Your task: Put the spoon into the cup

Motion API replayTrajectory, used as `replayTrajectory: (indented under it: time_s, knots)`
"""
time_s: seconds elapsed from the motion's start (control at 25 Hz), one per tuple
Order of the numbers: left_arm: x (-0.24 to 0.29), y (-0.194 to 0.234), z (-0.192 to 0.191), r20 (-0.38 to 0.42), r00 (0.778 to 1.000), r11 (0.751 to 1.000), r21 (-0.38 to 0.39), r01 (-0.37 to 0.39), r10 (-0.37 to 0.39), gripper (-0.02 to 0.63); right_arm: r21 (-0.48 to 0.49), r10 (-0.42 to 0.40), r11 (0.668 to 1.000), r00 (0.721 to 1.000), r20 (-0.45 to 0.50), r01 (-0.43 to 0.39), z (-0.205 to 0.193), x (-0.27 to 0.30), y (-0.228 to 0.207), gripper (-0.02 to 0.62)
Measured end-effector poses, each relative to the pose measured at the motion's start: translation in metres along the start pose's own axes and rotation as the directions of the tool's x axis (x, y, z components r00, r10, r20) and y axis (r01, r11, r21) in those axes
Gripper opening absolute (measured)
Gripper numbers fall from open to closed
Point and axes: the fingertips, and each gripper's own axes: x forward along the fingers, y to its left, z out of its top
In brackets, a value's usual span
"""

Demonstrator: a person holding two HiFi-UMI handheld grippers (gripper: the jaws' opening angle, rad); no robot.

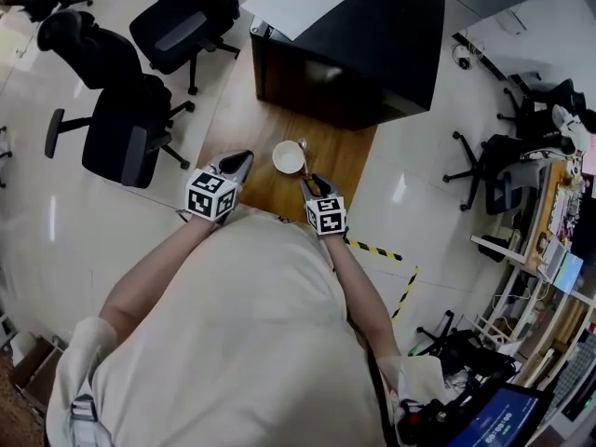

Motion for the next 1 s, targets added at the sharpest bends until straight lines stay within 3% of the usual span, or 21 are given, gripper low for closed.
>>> replayTrajectory:
  time_s: [0.56, 1.0]
  knots:
    - [-0.019, 0.016, -0.007, 0.034, 0.999, 0.999, -0.024, -0.029, 0.03, 0.0, -0.078, 0.049, 0.995, 0.983, -0.175, -0.064, -0.03, 0.037, 0.024, 0.126]
    - [-0.033, 0.019, -0.014, 0.052, 0.997, 0.998, -0.041, -0.046, 0.049, 0.0, -0.074, 0.044, 0.995, 0.973, -0.227, -0.062, -0.036, 0.055, 0.022, 0.126]
